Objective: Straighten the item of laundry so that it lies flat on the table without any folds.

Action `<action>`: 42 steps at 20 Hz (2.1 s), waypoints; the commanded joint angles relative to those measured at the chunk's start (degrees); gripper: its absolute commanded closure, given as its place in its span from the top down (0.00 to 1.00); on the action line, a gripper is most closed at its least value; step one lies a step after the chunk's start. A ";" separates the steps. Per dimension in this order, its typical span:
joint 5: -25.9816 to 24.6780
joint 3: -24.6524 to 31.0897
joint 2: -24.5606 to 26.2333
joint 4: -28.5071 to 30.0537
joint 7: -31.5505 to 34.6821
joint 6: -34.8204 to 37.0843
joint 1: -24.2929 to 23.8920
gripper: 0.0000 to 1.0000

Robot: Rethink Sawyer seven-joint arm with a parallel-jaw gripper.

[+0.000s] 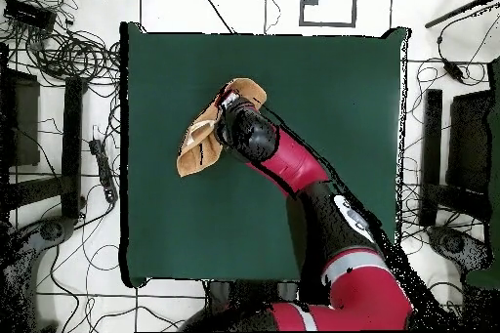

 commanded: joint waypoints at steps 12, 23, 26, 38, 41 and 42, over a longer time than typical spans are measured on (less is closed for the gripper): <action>-8.81 15.96 5.18 3.22 11.39 -12.27 -4.24 1.00; -16.07 19.71 9.85 -0.93 12.44 -19.84 -5.77 1.00; -17.41 20.61 10.82 -1.35 13.02 -21.40 -6.21 1.00; -13.07 13.11 5.32 3.01 10.15 -11.05 -3.00 1.00; -10.76 8.86 2.58 3.66 9.52 -5.34 -0.67 1.00; -10.13 7.31 1.71 3.73 9.28 -3.46 0.19 1.00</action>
